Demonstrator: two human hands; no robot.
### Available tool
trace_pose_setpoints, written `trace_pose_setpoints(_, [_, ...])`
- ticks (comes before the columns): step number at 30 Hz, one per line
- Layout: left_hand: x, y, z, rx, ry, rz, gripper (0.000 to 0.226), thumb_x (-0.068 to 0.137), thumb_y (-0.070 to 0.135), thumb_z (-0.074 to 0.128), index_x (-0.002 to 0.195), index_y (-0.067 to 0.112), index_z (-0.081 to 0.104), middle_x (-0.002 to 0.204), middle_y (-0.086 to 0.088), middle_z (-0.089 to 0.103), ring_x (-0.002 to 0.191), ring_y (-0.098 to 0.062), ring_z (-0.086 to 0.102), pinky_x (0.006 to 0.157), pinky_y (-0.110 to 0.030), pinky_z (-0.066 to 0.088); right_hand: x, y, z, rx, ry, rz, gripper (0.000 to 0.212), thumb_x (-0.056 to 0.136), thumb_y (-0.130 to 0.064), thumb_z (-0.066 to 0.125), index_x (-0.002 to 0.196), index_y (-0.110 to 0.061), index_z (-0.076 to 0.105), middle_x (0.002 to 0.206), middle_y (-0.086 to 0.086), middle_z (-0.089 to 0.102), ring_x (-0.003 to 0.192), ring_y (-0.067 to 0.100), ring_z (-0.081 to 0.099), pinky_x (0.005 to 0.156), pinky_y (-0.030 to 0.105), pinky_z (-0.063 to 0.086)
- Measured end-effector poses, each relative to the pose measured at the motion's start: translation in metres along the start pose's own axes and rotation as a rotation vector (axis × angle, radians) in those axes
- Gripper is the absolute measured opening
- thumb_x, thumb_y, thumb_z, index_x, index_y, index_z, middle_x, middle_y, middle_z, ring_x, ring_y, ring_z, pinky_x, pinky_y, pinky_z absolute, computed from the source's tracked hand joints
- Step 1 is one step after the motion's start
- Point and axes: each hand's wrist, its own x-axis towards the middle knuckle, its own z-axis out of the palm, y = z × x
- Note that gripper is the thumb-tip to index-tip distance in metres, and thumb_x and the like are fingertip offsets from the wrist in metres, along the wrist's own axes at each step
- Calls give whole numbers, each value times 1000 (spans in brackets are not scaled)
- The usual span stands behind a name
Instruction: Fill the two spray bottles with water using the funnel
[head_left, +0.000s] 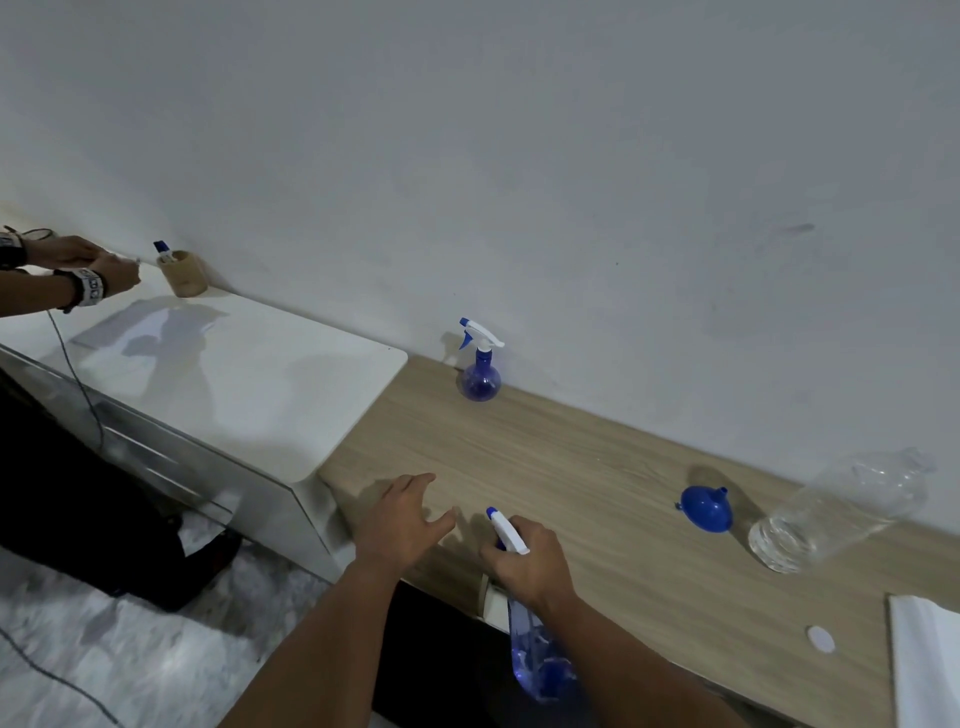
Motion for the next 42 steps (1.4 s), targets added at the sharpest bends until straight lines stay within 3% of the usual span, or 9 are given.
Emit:
trace_pose_setpoints(6, [5,-1,-2,1,16,4,75,80,67,62,143,29,50,140,5,55,127,-16,52,102,-34,46,4,-4,5,-42,-12,12,34,77,-42,72,67,-14,54,59,-1,55,52,13,48,56,31,38])
trace_pose_setpoints(13, [9,-4,-3,20,21,8,89,68,79,44,141,29,52,137,5,59,126,-17,53,103,-34,46,9,-10,6,-152,-65,74,39,74,-49,65,64,-16,46,61,0,50,54,16,45,57,33,35])
trace_pose_setpoints(17, [15,-4,-3,16,23,11,77,76,71,59,141,30,53,138,6,59,126,-15,53,101,-32,45,15,-13,7,-116,-9,102,41,74,-46,68,76,-7,57,64,1,55,56,17,49,58,33,37])
trace_pose_setpoints(22, [25,-4,0,12,5,19,71,80,62,66,142,29,52,138,5,58,126,-16,53,101,-30,43,29,-24,5,-79,-6,101,33,72,-46,68,70,-16,56,61,-3,56,54,15,50,57,31,38])
trace_pose_setpoints(27, [37,-4,3,-19,-62,25,67,85,55,67,144,28,50,143,5,54,121,-11,57,98,-24,41,53,-29,4,-143,-27,97,49,68,-60,55,66,-12,50,60,1,52,54,17,47,58,34,36])
trace_pose_setpoints(34, [72,6,28,-489,-296,-21,84,69,34,91,142,32,48,136,9,56,119,-11,57,99,-23,48,104,-54,-24,74,150,48,29,82,-30,77,82,-11,54,68,-6,57,61,10,52,60,27,41])
trace_pose_setpoints(37, [96,27,43,-483,-396,18,93,61,35,96,140,28,48,134,10,57,124,-8,53,107,-29,45,137,-74,-45,204,209,0,26,85,-11,82,77,-7,57,62,-8,53,56,5,48,54,17,40])
trace_pose_setpoints(41, [141,60,59,-446,-506,241,43,79,24,84,115,30,61,111,7,61,99,-1,63,90,-17,47,175,-97,-67,329,226,-75,15,88,-2,83,82,-5,70,58,-11,57,51,3,51,53,18,43])
trace_pose_setpoints(42, [152,68,63,-465,-502,206,44,79,23,83,115,29,59,106,11,59,91,1,60,83,-12,46,184,-100,-71,343,232,-87,13,87,-5,84,85,-2,72,61,-8,59,54,5,52,55,19,43])
